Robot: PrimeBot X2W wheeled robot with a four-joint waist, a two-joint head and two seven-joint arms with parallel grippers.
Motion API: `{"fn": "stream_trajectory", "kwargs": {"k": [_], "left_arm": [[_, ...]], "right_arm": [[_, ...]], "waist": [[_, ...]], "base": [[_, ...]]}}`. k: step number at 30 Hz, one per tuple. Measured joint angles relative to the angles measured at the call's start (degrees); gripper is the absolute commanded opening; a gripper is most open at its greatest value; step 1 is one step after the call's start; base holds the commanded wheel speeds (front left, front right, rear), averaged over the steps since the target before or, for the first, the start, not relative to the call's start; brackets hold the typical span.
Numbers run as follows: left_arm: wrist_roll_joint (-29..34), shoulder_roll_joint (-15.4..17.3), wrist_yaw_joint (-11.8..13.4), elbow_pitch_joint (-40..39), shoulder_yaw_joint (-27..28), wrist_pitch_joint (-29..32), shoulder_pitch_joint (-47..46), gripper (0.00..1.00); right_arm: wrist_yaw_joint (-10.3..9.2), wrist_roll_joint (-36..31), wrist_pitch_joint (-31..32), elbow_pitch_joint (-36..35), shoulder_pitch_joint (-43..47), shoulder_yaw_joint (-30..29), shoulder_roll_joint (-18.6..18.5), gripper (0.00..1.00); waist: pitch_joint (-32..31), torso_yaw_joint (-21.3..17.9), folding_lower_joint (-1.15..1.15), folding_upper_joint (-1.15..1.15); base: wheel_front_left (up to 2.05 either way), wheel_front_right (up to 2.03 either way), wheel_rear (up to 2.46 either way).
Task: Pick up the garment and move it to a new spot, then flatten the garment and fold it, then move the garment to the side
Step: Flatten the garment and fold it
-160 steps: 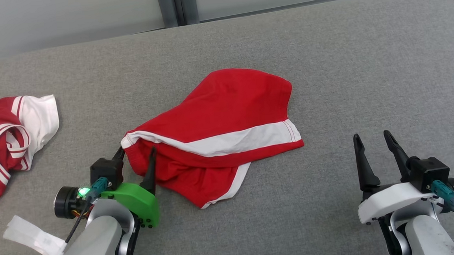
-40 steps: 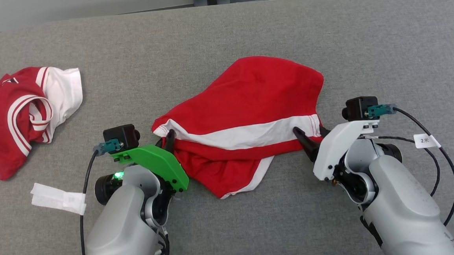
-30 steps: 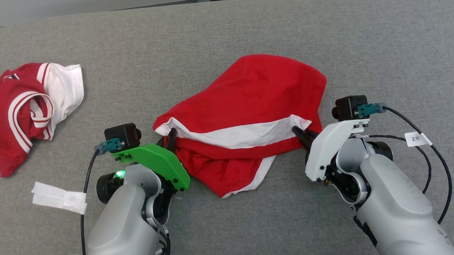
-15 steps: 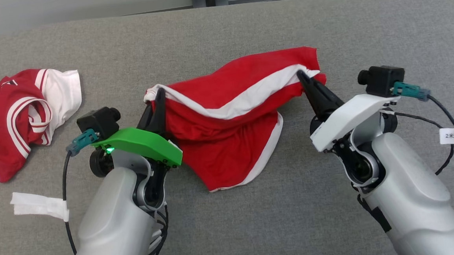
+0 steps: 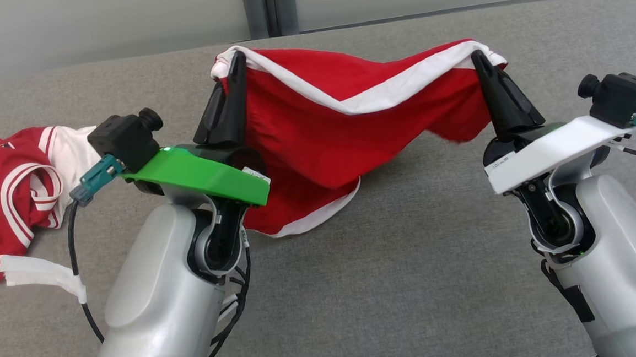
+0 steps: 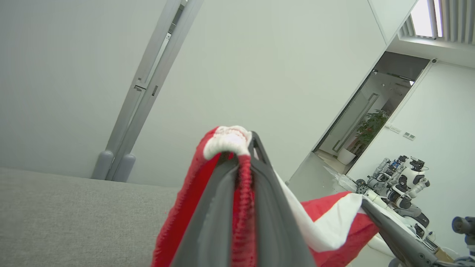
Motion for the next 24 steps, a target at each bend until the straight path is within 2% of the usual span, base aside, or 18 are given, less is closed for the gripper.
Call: {"fn": "stream_trajectory", "kwargs": {"k": [12,24], "left_arm": [[-1.7,0.4,-0.1,-5.3,-1.9,0.6,1.0,0.00],[-5.8,1.7,-0.2,-13.7,-1.1,1.7,-4.3,0.00]], "right_arm": [[0.00,-1.8,-1.7,-5.2,2.6,-4.7,0.2,0.00],[-0.01,-2.9,-5.1,-16.1,-2.9,-5.7,-2.3,0.00]], "waist": [[-0.6,-2.4,0.00,0.00],[1.2,-4.3,0.00,0.00]], "base": [[0.00,0.00,0.00],[0.00,0.00,0.00]]}}
